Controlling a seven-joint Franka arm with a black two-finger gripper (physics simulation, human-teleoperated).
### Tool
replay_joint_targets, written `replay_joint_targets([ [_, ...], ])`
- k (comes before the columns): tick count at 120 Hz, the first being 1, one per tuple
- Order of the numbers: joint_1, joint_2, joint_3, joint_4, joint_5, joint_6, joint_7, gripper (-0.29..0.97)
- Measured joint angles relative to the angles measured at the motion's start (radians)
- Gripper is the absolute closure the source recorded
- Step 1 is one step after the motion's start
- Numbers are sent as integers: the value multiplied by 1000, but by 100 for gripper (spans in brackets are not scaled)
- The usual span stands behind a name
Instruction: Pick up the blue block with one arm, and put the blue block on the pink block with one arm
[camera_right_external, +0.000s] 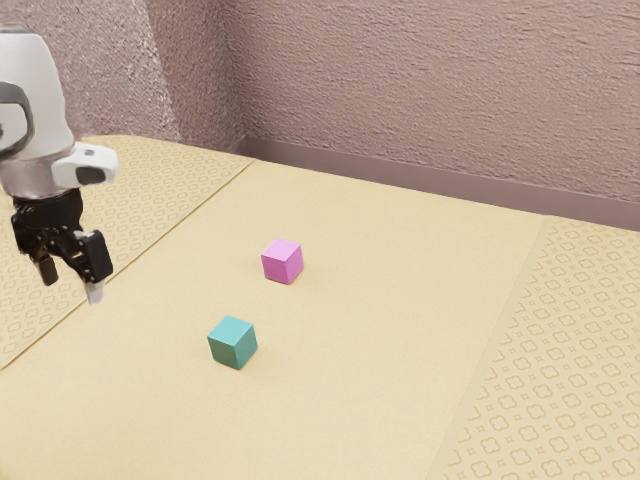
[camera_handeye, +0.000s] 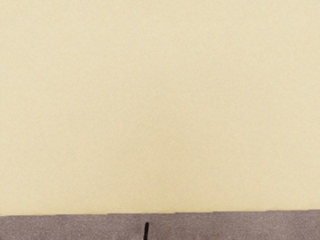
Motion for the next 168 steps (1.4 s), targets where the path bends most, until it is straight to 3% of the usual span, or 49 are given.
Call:
replay_joint_targets([
  [8, 0, 102, -19, -28, -3, 117, -9, 0],
  [42, 3, 321, -37, -50, -55, 566, -32, 0],
  [71, 3, 501, -37, -40, -69, 788, -26, 0],
  [117, -1, 607, -41, 15, -83, 895, -17, 0],
  [139, -19, 648, -44, 53, -127, 901, -17, 0],
  [168, -18, 695, -43, 100, -133, 859, -18, 0],
])
